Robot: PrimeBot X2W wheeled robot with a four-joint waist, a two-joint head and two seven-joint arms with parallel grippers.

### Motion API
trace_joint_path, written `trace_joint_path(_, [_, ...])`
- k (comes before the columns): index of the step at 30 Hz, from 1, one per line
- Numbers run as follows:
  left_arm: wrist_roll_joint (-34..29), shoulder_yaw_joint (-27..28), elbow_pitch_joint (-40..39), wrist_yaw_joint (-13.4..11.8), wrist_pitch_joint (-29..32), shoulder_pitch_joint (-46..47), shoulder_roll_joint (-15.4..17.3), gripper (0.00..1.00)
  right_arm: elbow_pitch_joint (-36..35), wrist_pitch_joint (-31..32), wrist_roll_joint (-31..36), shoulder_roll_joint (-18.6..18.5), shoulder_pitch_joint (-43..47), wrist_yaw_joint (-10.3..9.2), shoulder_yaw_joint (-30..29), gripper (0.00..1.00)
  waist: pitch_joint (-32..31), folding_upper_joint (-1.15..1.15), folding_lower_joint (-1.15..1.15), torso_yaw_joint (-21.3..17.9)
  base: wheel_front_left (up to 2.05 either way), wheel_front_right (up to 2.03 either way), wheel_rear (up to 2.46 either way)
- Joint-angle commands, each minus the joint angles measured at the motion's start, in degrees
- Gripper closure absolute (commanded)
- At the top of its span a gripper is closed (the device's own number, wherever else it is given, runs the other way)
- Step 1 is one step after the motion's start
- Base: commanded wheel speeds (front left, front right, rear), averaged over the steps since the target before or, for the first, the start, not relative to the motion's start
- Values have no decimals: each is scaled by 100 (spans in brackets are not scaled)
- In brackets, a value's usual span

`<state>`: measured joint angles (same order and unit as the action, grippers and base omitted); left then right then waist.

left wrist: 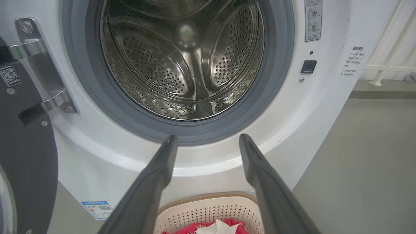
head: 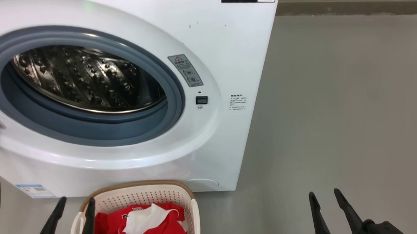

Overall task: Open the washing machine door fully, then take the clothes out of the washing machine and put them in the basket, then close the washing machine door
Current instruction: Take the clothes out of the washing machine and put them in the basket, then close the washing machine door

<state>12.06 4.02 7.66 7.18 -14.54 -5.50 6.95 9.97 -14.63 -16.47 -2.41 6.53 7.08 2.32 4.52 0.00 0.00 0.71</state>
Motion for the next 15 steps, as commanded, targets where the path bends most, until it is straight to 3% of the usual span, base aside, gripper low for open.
trace_joint_path(1, [-36, 233, -195, 31, -46, 40, 39, 0, -146, -37, 81, -46, -32, 41, 83, 0, -48, 0, 0, -12, 0, 0, 0])
trace_joint_path(15, [-99, 289, -521, 31, -46, -260, -164, 0, -189, -37, 93, -46, 92, 41, 14, 0, -92, 0, 0, -33, 0, 0, 0])
